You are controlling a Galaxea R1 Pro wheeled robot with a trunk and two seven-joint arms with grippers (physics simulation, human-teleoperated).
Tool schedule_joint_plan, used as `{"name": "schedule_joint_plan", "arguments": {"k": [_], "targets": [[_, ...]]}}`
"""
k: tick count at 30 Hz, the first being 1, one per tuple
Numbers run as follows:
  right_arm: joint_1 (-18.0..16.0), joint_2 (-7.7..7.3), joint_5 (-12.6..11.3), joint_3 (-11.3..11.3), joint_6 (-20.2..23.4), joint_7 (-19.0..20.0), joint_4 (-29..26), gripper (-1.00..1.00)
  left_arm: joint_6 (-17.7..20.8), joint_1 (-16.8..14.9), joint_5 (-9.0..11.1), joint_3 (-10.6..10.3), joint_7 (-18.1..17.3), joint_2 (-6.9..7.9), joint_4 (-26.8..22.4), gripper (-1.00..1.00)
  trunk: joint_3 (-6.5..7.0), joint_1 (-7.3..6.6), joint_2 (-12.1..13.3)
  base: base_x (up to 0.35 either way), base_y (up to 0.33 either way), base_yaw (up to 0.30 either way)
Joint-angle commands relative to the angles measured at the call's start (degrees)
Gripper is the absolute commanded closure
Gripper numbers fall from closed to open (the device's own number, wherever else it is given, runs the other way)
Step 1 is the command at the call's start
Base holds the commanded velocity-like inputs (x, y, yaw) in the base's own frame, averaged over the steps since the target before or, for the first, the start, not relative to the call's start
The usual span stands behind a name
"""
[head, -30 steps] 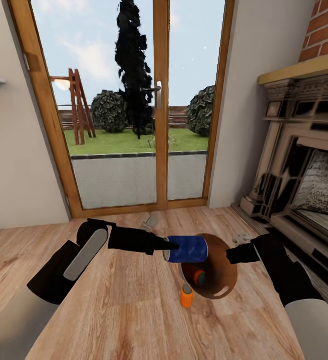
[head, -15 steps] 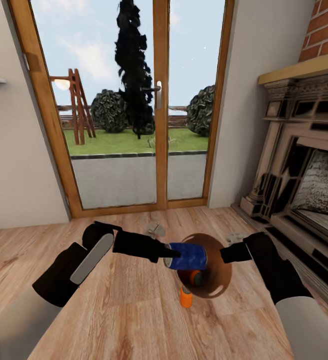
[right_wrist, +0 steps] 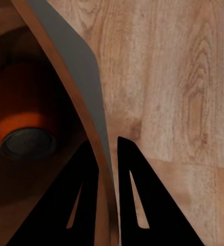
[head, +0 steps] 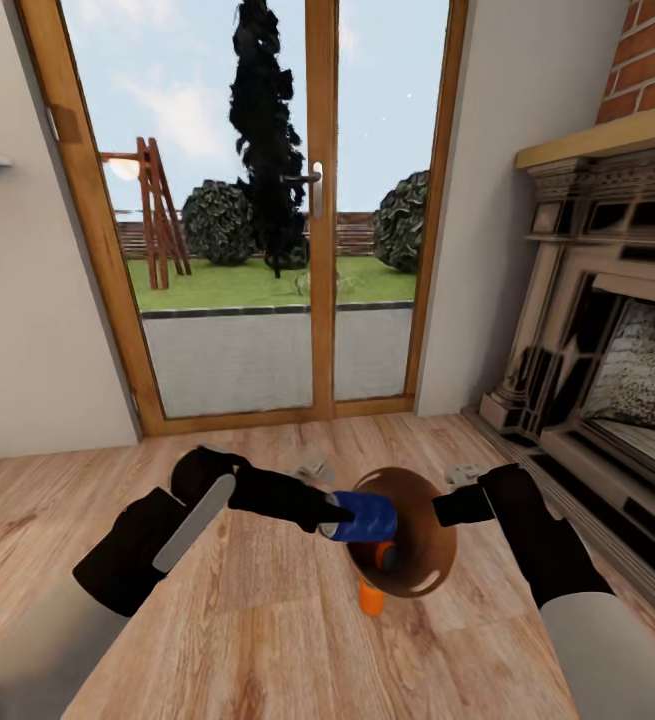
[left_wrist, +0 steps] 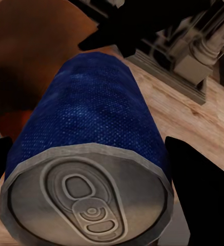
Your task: Put the three can of soda from the living room inside the tash can in the kitchen.
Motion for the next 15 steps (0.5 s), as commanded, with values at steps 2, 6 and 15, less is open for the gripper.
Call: {"name": "schedule_joint_plan", "arguments": {"k": [2,6,15], "targets": [[-0.03,0.18,-1.13,0.02,0.24,0.19,-0.02,1.0,0.0,0.0,-0.01,-0.37,0.69,-0.75,0.19,1.0,0.01,-0.01,-0.01,0.0,0.0,0.0],[-0.03,0.36,-1.12,0.05,0.24,0.19,-0.02,1.0,0.0,0.0,0.0,-2.52,2.08,-2.11,0.99,1.0,0.01,-0.01,-0.01,0.0,0.0,0.0],[-0.03,1.25,0.06,0.02,0.24,-0.03,-0.02,1.0,0.0,0.0,-0.06,-4.63,5.95,-2.69,3.67,1.0,0.01,-0.01,-0.01,0.0,0.0,0.0]]}}
